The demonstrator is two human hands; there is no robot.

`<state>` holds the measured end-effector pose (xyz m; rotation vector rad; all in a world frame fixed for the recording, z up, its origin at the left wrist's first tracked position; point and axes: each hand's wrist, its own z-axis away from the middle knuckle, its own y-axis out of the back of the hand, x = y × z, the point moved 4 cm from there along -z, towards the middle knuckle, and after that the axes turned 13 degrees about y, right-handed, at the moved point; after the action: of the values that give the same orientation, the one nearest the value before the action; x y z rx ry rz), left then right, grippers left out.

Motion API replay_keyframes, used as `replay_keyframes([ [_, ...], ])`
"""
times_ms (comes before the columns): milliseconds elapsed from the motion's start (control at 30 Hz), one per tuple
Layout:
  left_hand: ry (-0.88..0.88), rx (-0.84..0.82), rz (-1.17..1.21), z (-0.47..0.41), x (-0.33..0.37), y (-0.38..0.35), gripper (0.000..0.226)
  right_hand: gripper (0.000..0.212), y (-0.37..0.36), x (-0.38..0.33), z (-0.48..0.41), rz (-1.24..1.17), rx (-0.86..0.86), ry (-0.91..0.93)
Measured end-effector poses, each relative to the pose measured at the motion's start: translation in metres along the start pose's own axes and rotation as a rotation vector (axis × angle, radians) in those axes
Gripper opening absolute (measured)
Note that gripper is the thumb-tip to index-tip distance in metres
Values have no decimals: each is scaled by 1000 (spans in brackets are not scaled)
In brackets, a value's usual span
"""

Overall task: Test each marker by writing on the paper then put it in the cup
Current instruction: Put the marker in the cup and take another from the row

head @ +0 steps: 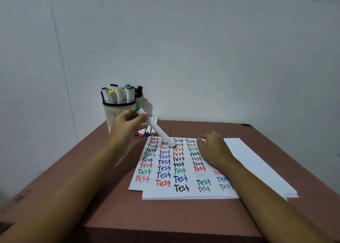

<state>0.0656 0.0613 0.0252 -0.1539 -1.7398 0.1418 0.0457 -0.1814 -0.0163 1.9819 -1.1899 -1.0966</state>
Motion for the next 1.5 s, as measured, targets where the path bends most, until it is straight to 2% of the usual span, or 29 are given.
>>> replay_keyframes([
  [100, -119, 119, -200, -3, 14, 9, 12, 37, -11, -5, 2, 118, -176, 94],
  [200, -246, 183, -370, -11, 40, 16, 29, 38, -11, -6, 3, 113, -169, 109],
  [300, -352, 219, -454, -22, 77, 25, 30, 39, -11, -6, 2, 130, -165, 119],
  [467, -357, 269, -465, -46, 138, 44, 30, 41, -11, -8, 1, 122, -165, 112],
  [633, -387, 332, -524, -62, 165, 56, 31, 43, -10, -10, 1, 126, -168, 102],
  [867, -409, 335, -777, -70, 144, 44, 32, 43, -11, -10, 0, 127, -181, 103],
  [1000, -399, 282, -885, -67, 117, 35, 38, 42, -10, -10, 1, 127, -183, 107],
  [1233, -610, 397, -1342, -63, 82, 32, 19, 41, -8, -10, 1, 119, -179, 108],
  [1367, -674, 456, -1337, -59, 73, 35, 16, 41, -8, -11, 2, 118, -180, 108],
  [1500, -766, 544, -1276, -44, 68, 31, 23, 41, -9, -13, 3, 140, -191, 110],
])
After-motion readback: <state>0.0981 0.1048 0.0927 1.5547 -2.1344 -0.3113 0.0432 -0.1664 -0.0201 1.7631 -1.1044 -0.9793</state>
